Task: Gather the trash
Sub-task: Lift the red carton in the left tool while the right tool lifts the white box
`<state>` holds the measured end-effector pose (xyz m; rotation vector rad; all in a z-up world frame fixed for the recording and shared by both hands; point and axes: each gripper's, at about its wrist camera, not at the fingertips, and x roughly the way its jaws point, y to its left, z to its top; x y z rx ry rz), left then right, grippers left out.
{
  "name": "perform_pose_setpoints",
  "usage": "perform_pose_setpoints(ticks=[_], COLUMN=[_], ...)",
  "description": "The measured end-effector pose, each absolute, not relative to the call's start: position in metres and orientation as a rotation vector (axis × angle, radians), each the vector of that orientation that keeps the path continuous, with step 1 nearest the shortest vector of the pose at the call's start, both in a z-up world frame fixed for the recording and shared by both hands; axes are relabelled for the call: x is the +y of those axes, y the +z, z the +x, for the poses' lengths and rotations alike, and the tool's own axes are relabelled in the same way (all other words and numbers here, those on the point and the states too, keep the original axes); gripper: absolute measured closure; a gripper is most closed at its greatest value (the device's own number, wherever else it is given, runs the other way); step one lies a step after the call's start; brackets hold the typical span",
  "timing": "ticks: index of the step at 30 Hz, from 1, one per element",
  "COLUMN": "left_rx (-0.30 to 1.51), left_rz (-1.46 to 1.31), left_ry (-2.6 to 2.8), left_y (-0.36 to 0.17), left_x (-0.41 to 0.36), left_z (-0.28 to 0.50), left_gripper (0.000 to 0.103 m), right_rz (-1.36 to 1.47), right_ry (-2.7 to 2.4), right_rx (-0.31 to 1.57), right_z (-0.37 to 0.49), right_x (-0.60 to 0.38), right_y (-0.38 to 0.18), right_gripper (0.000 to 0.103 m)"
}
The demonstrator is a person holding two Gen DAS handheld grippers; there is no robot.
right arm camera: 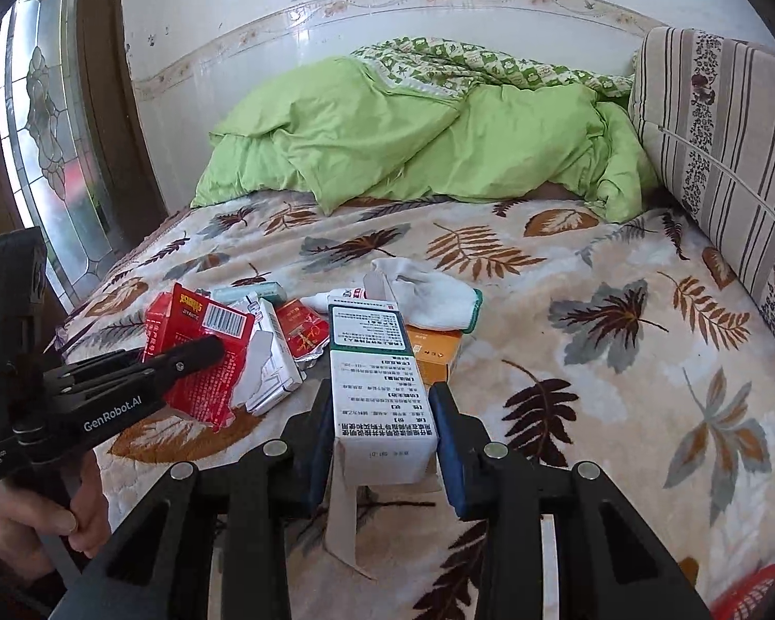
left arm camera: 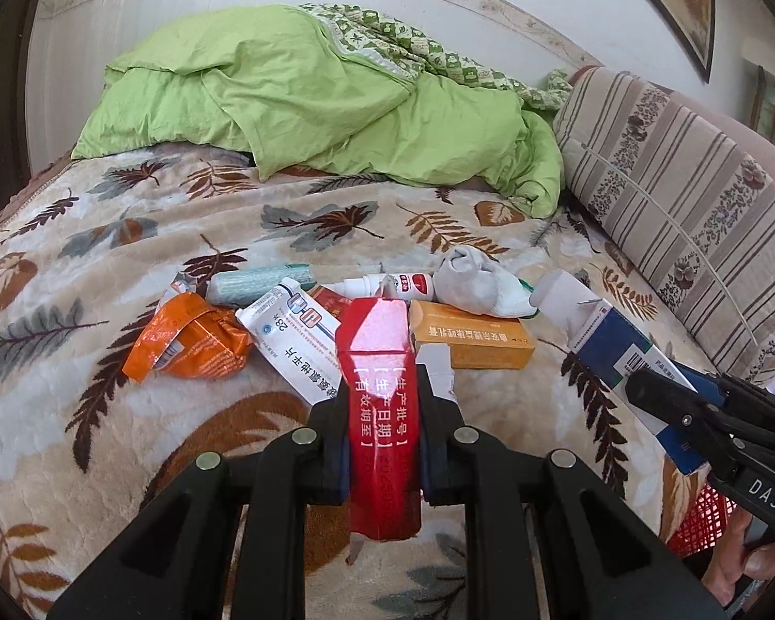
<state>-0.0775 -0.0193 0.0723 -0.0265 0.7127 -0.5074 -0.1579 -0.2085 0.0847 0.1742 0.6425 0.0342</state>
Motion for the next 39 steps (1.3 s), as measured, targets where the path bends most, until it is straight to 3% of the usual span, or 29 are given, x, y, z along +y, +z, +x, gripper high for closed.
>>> perform_pose_setpoints(ticks=[10,32,39], left_rx=[0.705,0.678,0.766], left_rz=[-0.004,-0.011,-0.138], left_ry=[-0.444,-0.408,-0.413], left_y=[0.068,0.100,0.076], left_x=[-0.016,0.017,0.052], left_z=[-0.092,-0.151,-0.131], left_gripper=[0.085,0.085,0.085], right_rz=[0.126,0.311,0.429], right_ry=[0.021,0.034,0.035], right_rx=[0.630,0.529,0.548], right_z=[-0.167,-0.231,-0.226], right_x=[-0.193,-0.213,-0.236], right_y=[0.084,0.108,0.098], right_gripper=[0.065,0.065,0.065])
